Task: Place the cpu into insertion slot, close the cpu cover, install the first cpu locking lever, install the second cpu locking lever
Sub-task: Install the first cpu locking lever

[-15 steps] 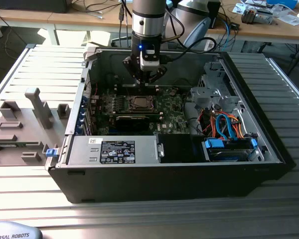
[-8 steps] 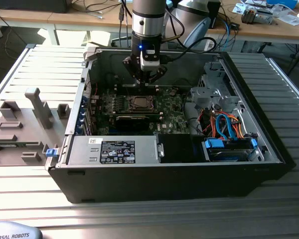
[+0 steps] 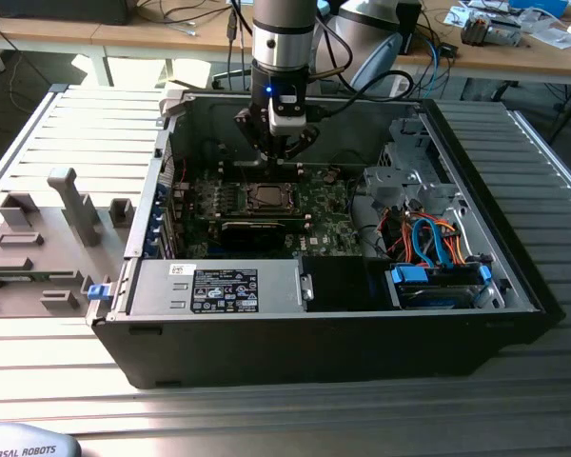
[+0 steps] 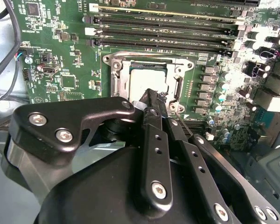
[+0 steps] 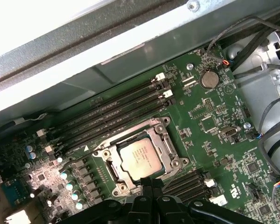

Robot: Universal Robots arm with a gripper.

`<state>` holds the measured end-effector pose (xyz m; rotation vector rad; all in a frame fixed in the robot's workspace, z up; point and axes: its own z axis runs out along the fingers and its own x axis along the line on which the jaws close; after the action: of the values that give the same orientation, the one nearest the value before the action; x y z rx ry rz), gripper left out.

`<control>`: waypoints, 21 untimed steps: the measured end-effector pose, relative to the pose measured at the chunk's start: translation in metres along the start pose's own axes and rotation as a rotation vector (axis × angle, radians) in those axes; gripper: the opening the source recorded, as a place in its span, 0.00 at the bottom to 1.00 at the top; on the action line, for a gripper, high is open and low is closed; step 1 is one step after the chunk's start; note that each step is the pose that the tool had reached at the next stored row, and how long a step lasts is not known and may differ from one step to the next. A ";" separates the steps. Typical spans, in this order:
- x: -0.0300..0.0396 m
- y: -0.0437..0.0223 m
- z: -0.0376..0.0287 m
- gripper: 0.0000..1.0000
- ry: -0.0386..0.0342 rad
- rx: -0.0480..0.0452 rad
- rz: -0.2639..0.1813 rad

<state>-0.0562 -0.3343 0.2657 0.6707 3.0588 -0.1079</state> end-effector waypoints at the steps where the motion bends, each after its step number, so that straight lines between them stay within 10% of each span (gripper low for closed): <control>1: 0.0000 0.0000 0.0000 0.11 -0.0001 0.0000 -0.001; 21: 0.0000 0.0000 0.0000 0.11 -0.0031 0.0008 -0.035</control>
<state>-0.0562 -0.3343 0.2657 0.6168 3.0684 -0.1104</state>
